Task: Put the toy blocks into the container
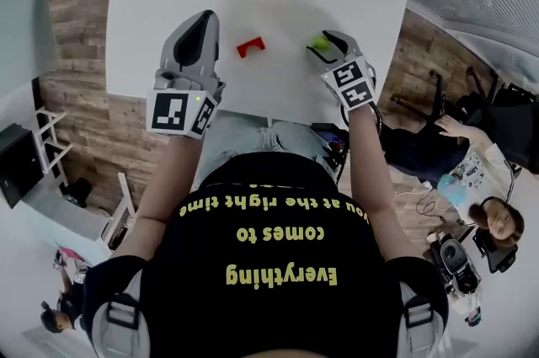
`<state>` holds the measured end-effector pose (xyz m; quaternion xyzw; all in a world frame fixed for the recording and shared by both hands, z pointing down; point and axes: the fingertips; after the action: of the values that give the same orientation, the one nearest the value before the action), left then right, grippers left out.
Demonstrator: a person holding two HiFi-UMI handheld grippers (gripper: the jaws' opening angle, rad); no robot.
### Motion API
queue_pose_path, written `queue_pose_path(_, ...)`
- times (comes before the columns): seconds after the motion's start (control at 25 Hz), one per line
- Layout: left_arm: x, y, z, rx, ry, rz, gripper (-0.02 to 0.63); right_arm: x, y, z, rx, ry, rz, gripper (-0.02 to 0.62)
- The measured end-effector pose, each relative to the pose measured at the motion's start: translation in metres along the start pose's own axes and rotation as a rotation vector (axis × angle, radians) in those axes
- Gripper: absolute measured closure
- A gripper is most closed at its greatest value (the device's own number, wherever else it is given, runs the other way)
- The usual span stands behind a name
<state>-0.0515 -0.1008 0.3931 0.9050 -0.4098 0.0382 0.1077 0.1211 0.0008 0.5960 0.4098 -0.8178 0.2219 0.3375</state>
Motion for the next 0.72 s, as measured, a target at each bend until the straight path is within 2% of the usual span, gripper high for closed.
queue_pose_path(0.32,-0.0024,0.0044,-0.0008,-0.005,0.003,0.014,0.607,-0.0018,-0.002,-0.0036,0.001,0.003,-0.018,0.437)
queue_pose_path(0.72,-0.0025,0.0091,-0.0008,-0.015,0.0,0.023,0.607,-0.008,-0.0067,0.0041,-0.008,-0.025,-0.039,0.442)
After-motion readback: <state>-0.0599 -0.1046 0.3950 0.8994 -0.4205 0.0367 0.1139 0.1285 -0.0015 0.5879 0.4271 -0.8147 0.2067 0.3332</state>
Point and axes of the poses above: the fingertips, and each gripper's own axes: x forward along the fingers, y to its left, z out of its top, and after that the axes turned 4 degrees about -y, right-handed
